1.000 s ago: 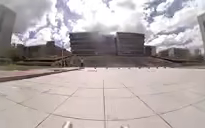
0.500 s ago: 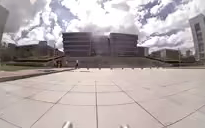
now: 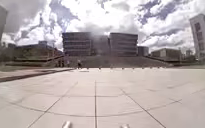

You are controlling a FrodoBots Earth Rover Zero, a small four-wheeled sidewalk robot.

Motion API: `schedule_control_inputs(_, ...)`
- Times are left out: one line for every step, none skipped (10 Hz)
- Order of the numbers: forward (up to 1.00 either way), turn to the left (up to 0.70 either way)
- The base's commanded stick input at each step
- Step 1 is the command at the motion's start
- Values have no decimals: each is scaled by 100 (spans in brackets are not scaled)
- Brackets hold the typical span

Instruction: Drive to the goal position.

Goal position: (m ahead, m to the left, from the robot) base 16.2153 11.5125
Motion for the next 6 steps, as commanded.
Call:
schedule_control_inputs(70,0)
schedule_control_inputs(70,0)
schedule_control_inputs(70,0)
schedule_control_inputs(70,0)
schedule_control_inputs(70,0)
schedule_control_inputs(70,0)
